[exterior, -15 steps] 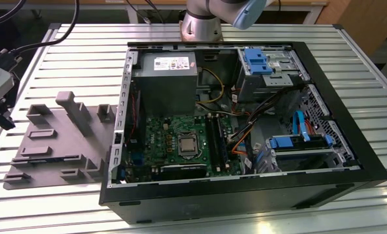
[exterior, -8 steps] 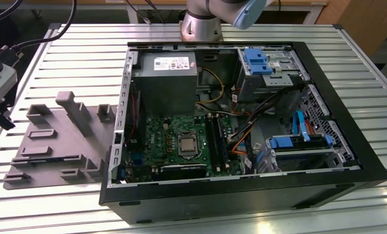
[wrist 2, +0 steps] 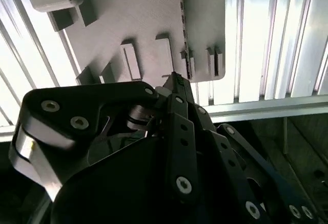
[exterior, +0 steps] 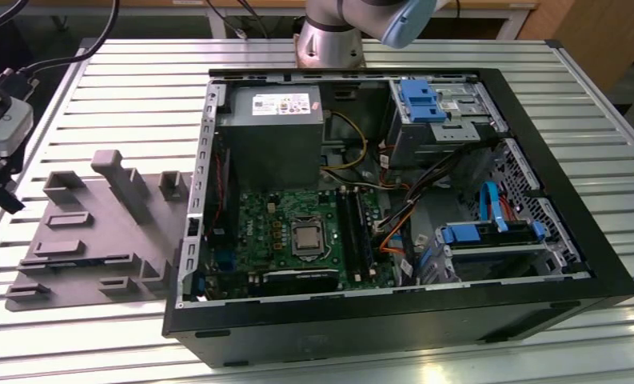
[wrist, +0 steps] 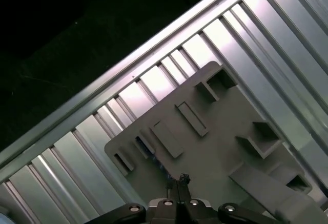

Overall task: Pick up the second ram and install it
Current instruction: 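Pick up the second ram and move it above second insertion slot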

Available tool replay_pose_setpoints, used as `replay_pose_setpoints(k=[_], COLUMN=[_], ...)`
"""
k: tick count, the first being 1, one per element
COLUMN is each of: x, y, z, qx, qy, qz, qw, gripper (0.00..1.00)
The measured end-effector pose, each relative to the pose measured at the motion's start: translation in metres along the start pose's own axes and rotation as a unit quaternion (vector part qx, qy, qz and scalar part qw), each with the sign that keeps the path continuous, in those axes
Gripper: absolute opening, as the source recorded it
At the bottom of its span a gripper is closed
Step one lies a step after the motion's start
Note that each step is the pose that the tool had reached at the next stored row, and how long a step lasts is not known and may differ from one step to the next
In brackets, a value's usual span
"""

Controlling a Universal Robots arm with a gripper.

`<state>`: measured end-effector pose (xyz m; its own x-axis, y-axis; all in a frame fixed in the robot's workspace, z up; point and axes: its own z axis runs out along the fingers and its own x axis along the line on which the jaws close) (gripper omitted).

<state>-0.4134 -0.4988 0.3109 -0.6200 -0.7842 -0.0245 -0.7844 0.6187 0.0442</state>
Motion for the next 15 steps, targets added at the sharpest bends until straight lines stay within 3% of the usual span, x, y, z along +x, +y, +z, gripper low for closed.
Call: replay_pose_setpoints(k=[3,7,15], x=[0.0000,0.0000,0.0000], y=[0.0000,0.0000,0.0000], z=[0.0001,0.0002,0.0007], qx=[-0.0005,-0.0013,-0.0027], qy=[0.0010,0.0023,0.0049], qz=[-0.021,-0.052,-0.110], qw=[0.9998,0.9986,0.9939], gripper=[0.11,0.11,0.11])
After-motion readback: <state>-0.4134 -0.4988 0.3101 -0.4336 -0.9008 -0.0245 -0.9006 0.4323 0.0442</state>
